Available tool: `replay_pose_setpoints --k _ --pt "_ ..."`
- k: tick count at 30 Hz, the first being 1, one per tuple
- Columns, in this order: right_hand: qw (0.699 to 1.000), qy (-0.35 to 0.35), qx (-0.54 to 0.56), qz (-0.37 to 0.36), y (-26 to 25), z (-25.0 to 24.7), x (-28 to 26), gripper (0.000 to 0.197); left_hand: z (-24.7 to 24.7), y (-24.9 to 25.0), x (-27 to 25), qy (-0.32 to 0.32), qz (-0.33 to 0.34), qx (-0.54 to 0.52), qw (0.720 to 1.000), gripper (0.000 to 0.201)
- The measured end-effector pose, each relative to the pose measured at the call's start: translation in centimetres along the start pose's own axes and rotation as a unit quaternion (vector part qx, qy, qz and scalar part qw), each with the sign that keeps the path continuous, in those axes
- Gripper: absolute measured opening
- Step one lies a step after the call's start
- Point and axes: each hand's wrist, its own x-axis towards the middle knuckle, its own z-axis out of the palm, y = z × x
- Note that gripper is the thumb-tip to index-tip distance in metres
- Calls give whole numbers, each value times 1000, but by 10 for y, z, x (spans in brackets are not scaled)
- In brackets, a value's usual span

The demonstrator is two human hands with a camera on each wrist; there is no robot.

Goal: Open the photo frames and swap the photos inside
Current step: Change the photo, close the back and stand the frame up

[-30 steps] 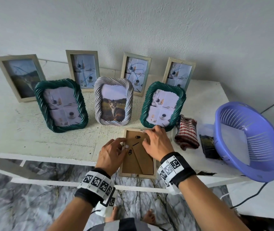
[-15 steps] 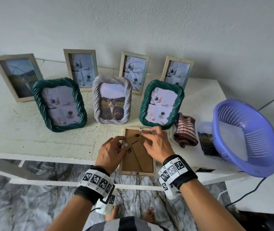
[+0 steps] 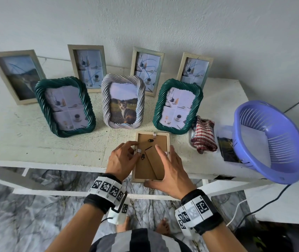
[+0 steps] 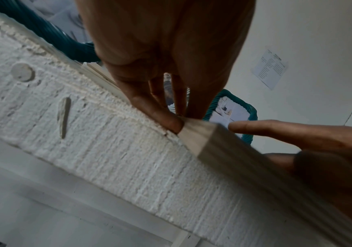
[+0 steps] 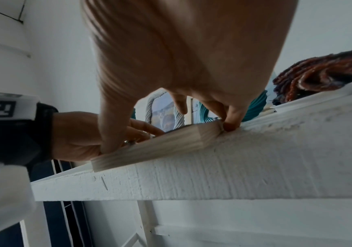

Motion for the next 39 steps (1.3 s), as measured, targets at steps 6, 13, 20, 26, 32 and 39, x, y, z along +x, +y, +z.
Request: replay_pose_setpoints --k 6,13,20,26,32,39 --pt "1000 23 11 -11 6 9 1 113 2 -3 -1 1 5 11 1000 25" --pt "997 69 19 -23 8 19 6 94 1 -2 -1 0 15 14 1000 26" --pt "995 88 40 -16 7 19 6 92 -1 3 -1 -1 -3 6 1000 38" --pt "995 84 57 -20 7 19 5 88 -1 5 1 0 -18 21 1000 36" --pt "986 145 81 -30 17 14 8 68 -4 15 1 -14 -94 6 995 34" --pt "981 186 33 -45 1 1 3 62 -16 28 1 -34 -175 -133 975 44"
